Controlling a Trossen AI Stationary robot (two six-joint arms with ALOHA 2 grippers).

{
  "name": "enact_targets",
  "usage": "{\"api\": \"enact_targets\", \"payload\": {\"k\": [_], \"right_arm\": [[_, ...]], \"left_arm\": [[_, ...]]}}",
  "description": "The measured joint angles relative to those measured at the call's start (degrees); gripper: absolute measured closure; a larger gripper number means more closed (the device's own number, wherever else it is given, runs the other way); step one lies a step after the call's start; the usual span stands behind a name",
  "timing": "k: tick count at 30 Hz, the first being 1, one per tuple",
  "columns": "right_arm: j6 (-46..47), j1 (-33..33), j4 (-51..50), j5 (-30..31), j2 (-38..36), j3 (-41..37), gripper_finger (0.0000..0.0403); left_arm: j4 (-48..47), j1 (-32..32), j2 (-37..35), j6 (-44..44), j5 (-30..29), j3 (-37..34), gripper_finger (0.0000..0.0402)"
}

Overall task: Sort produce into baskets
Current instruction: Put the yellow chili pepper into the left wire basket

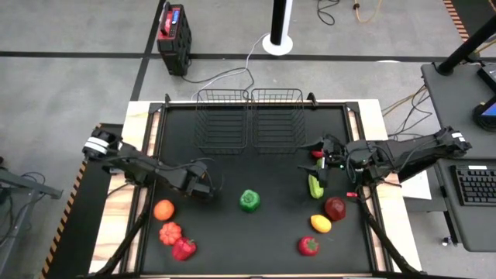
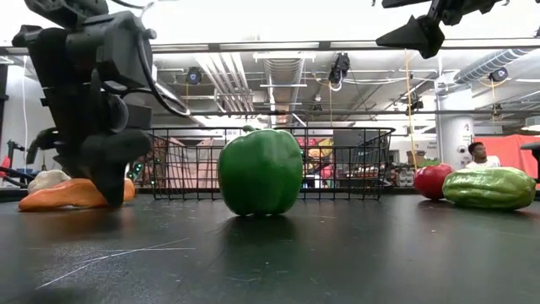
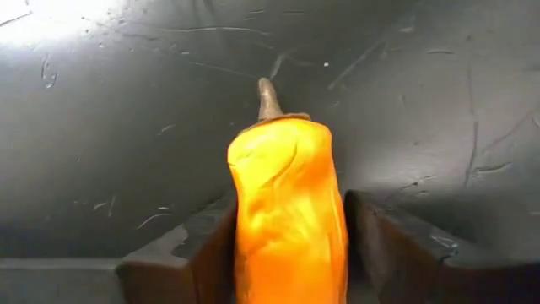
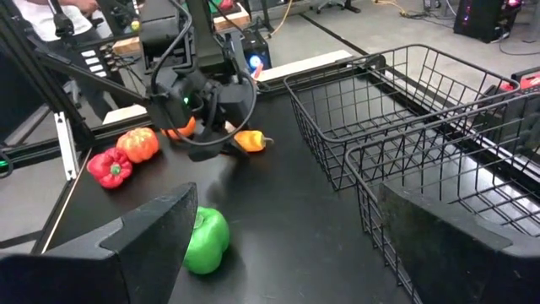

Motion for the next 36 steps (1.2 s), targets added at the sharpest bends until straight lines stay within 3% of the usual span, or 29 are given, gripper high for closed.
{"api": "enact_targets", "payload": {"k": [9, 16, 21, 25, 30, 36], "right_arm": [[0.0, 0.0, -0.4, 0.0, 0.0, 0.0, 0.0044], [0.0, 0.0, -0.9, 0.0, 0.0, 0.0, 0.0044], [0.0, 0.0, -0.9, 0.0, 0.0, 0.0, 0.0044], [-0.6, 0.0, -0.9, 0.0, 0.0, 0.0, 0.0044], [-1.0, 0.0, -0.8, 0.2, 0.0, 0.0, 0.0044], [-1.0, 0.0, -0.7, 1.4, 0.0, 0.0, 0.0044]], "left_arm": [[-3.5, 0.0, 0.9, 1.7, 1.8, 3.7, 0.0274], [-3.9, -0.3, -3.7, 6.3, 6.0, 6.8, 0.0282], [-4.0, -2.5, -8.6, 16.2, 10.4, 12.9, 0.0283], [-5.5, -2.4, -12.6, 25.9, 6.6, 19.1, 0.0284], [-5.8, 3.8, -15.5, 36.5, -3.5, 25.4, 0.0285], [-5.0, 18.3, -13.6, 50.2, -3.0, 32.4, 0.0285]]}}
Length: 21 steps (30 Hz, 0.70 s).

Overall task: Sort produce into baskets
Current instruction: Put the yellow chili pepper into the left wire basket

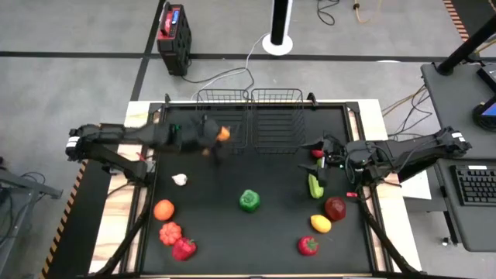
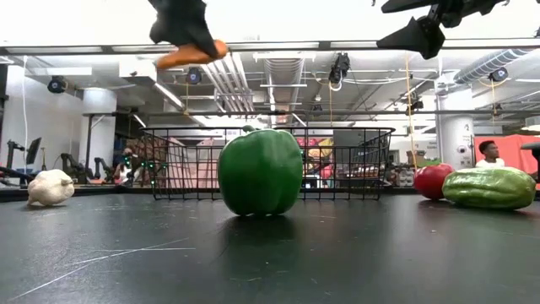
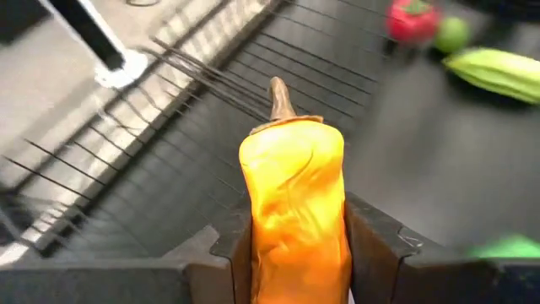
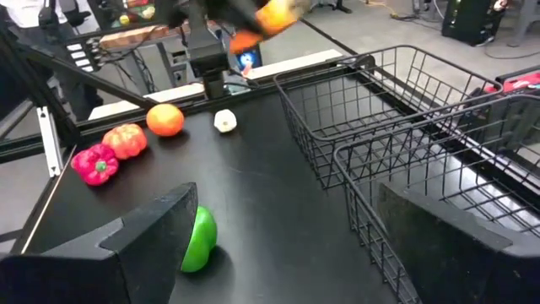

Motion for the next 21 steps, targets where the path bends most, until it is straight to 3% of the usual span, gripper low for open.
{"api": "enact_targets", "payload": {"k": [6, 11, 21], "right_arm": [[0.2, 0.0, -0.1, 0.0, 0.0, 0.0, 0.0044], [0.1, 0.0, -0.1, 0.0, 0.0, 0.0, 0.0044], [0.0, 0.0, -0.2, 0.0, 0.0, 0.0, 0.0044]], "left_arm": [[0.5, 14.9, 5.2, 10.1, 9.4, 5.1, 0.0286], [0.6, 24.3, 11.4, 10.7, 14.3, 6.0, 0.0286], [0.6, 29.6, 22.8, 12.0, 16.6, 6.7, 0.0286]]}}
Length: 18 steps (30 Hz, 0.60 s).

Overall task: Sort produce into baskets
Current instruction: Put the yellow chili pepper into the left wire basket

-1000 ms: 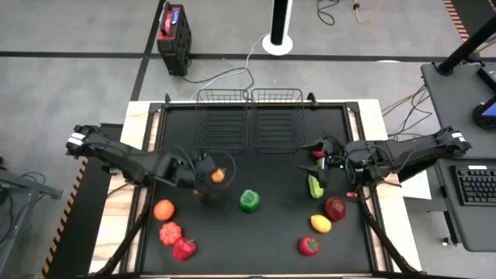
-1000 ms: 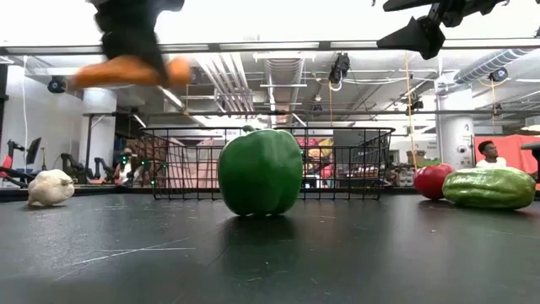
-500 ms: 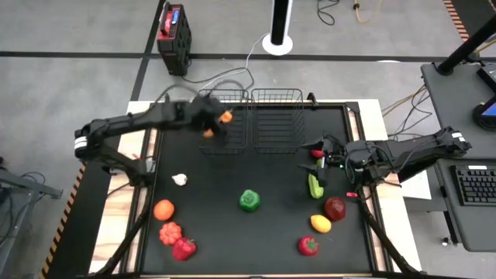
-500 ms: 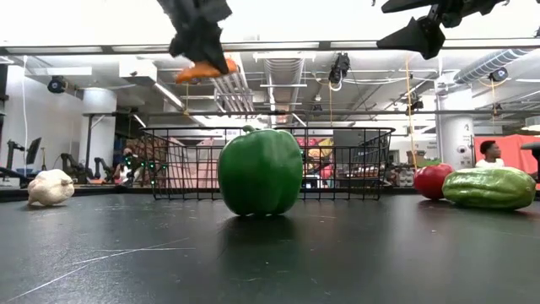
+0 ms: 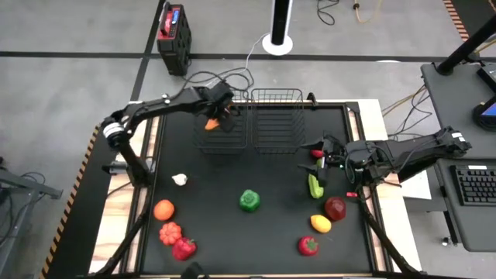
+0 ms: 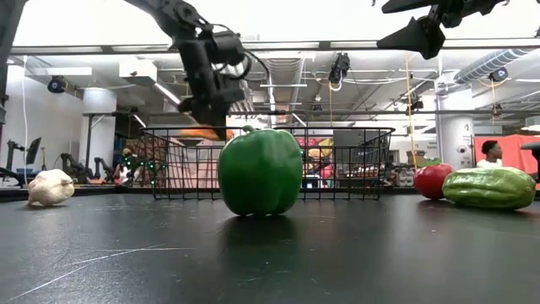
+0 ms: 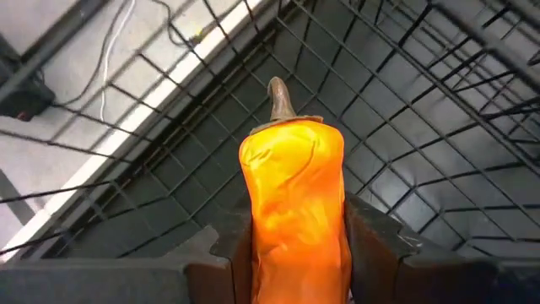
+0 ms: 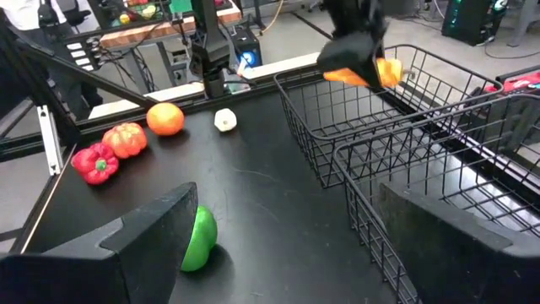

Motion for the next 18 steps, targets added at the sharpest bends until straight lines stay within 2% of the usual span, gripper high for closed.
{"api": "enact_targets", "payload": {"k": [11, 18], "right_arm": [[0.0, 0.0, -0.5, 0.0, 0.0, 0.0, 0.0044], [0.0, 0.0, -0.7, 0.0, 0.0, 0.0, 0.0044]], "left_arm": [[-2.5, 0.4, 7.0, 3.1, 0.1, 5.0, 0.0282], [-2.2, 1.4, 7.8, 3.9, 0.0, 3.2, 0.0281]]}}
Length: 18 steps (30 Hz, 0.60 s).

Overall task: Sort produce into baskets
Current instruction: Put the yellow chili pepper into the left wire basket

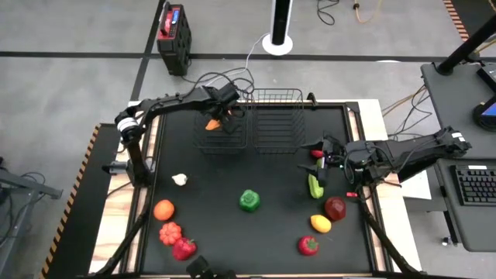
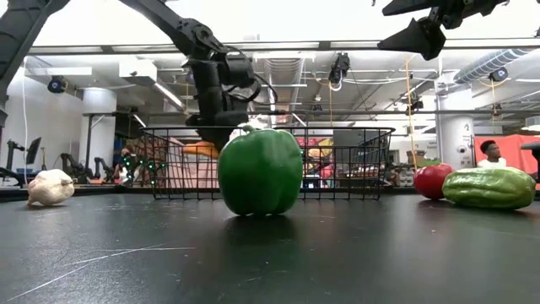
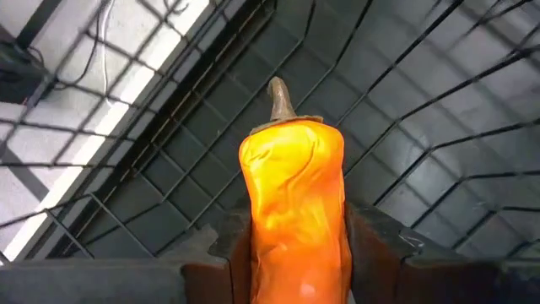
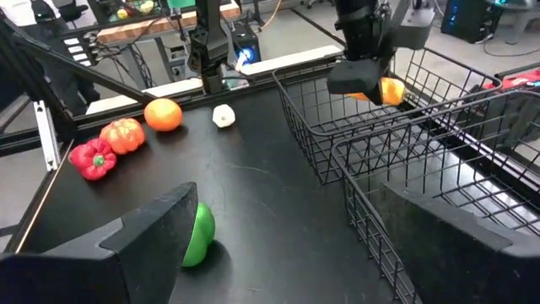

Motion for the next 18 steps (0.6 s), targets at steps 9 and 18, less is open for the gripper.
{"api": "enact_targets", "payload": {"k": [9, 18], "right_arm": [[-0.5, 0.0, 0.0, 0.0, 0.0, 0.0, 0.0044], [-0.6, 0.0, 0.0, 0.0, 0.0, 0.0, 0.0044]], "left_arm": [[1.9, -0.1, 0.1, -3.3, 0.0, -2.1, 0.0281], [4.3, -0.2, 0.1, -7.5, -0.1, -2.5, 0.0281]]}}
